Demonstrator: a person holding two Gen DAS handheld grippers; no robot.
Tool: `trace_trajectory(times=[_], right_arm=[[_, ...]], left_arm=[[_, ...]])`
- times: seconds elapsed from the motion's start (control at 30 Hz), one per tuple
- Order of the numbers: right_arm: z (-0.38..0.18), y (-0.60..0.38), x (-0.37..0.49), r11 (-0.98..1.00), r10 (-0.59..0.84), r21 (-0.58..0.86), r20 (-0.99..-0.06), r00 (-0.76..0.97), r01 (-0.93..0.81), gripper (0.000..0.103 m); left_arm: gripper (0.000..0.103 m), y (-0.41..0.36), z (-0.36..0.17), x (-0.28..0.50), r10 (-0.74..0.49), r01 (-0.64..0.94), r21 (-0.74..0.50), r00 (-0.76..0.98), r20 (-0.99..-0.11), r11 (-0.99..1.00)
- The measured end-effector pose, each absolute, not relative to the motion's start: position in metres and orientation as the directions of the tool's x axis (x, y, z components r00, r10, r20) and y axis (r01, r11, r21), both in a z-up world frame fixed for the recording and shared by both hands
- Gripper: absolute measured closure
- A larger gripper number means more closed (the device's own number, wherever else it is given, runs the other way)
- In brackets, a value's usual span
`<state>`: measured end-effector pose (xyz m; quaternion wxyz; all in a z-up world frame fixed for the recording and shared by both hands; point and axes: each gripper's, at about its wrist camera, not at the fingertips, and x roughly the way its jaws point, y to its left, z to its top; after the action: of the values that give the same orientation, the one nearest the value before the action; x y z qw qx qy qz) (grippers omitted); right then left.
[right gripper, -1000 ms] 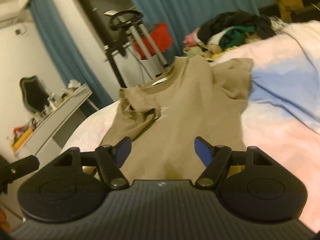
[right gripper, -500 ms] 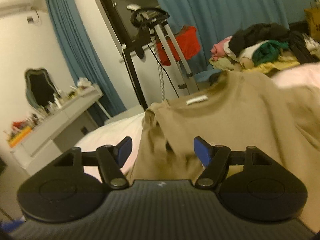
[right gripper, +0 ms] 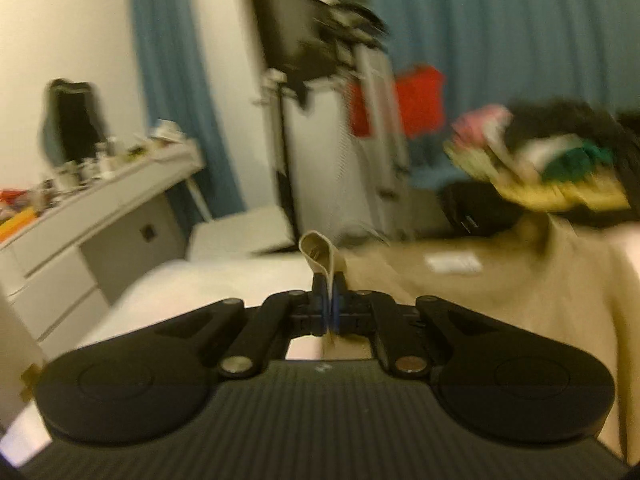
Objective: Fold clothes
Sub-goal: 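Grasp the T-shirt hem with the right tool and pull it taut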
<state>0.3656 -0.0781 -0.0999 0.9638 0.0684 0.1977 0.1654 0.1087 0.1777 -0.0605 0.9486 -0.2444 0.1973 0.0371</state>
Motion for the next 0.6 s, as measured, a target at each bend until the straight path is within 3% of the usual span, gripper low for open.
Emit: trace_trajectory(times=[0.13, 0.27, 0.47, 0.6], right_arm=[[-0.055, -0.022, 0.372, 0.894, 0.447, 0.142, -0.331, 0.831, -0.424, 0.097], [-0.043, 0.048, 0.394, 0.855, 0.509, 0.110, -0.372, 0.776, -0.508, 0.097], [-0.093, 0.125, 0.424, 0.841, 0.491, 0.041, -0.475, 0.730, -0.539, 0.098], [-0.120, 0.130, 0.432, 0.845, 0.504, 0.091, -0.460, 0.730, -0.527, 0.095]], left_arm=[[0.021, 0.207, -0.061, 0.097, 0.032, -0.261, -0.516, 0.911, -0.411, 0.816], [0.021, 0.226, -0.060, 0.089, 0.096, -0.331, -0.529, 0.901, -0.422, 0.782], [0.021, 0.239, -0.063, 0.087, 0.127, -0.385, -0.520, 0.877, -0.463, 0.762], [0.021, 0.240, -0.068, 0.092, 0.131, -0.404, -0.510, 0.862, -0.490, 0.759]])
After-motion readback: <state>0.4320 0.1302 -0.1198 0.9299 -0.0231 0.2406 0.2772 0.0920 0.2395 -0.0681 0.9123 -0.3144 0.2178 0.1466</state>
